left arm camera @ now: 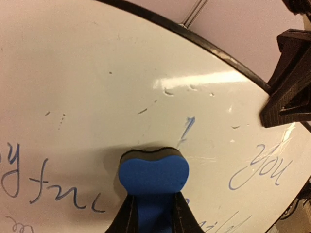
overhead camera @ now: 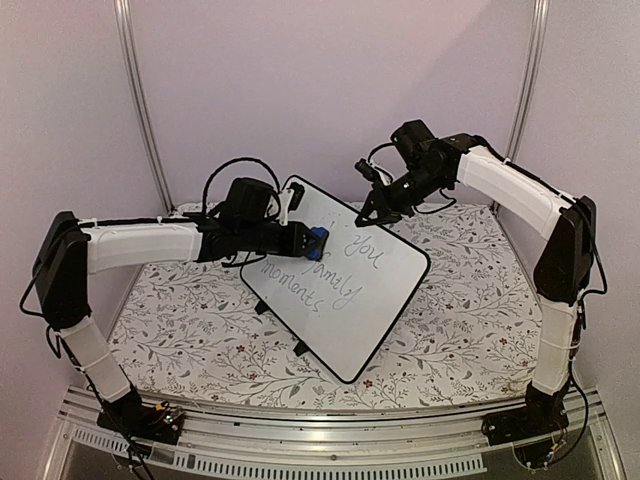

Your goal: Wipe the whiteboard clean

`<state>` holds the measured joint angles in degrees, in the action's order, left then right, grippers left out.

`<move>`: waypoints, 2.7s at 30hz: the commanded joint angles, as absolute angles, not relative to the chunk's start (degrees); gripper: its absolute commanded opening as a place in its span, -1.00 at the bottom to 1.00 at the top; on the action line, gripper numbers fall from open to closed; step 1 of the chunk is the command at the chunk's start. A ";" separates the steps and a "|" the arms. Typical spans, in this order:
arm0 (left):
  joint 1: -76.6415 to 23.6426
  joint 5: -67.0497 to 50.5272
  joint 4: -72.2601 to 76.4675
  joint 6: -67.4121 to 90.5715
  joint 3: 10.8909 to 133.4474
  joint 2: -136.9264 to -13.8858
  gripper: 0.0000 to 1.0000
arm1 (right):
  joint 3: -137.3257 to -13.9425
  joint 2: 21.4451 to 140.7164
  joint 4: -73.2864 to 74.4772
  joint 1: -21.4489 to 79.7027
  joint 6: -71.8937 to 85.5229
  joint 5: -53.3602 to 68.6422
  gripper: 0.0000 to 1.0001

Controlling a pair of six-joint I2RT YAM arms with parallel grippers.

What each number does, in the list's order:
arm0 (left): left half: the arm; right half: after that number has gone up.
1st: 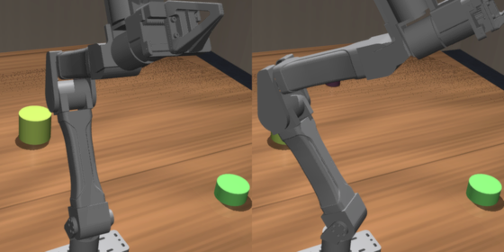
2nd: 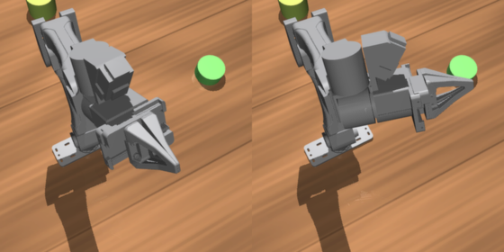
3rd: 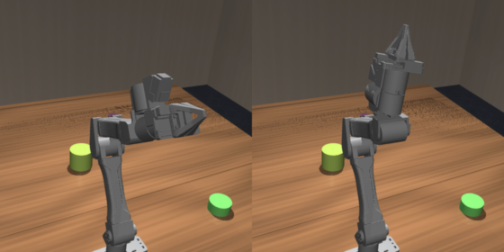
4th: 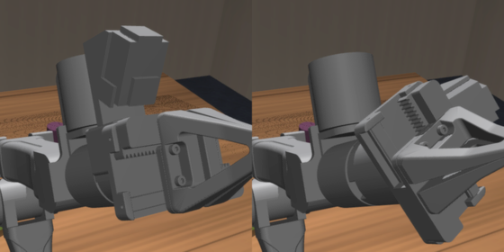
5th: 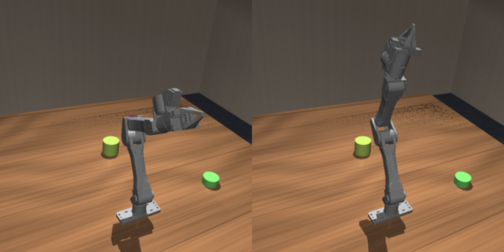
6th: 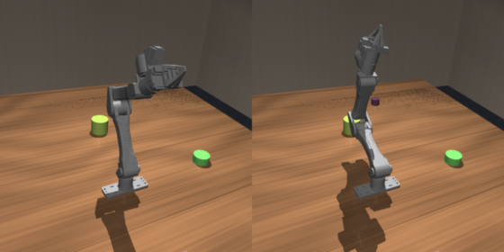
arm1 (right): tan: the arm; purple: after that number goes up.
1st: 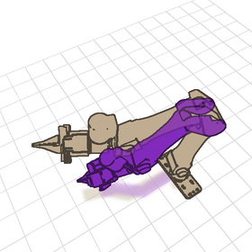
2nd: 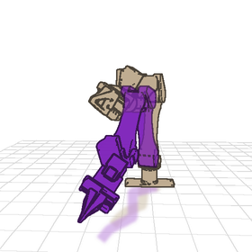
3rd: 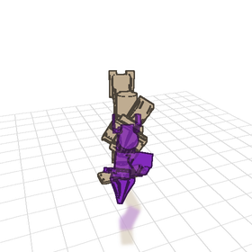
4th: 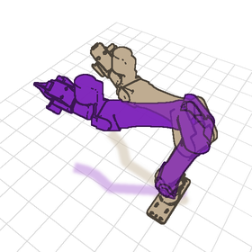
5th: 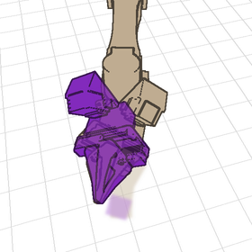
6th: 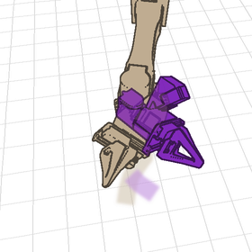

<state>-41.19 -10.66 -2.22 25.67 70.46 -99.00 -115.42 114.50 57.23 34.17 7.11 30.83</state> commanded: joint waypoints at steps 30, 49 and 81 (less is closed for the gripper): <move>-42.73 -10.22 -12.19 22.42 84.53 -107.96 -1.00 | -114.96 113.82 57.89 38.06 0.62 31.46 -1.00; -44.24 -10.92 -6.10 26.82 64.13 -99.11 -1.00 | -114.87 113.55 57.98 38.06 0.62 31.01 -1.00; -51.02 -11.19 -6.65 26.99 71.26 -104.80 -1.00 | -114.86 113.47 58.02 38.14 0.62 30.41 -1.00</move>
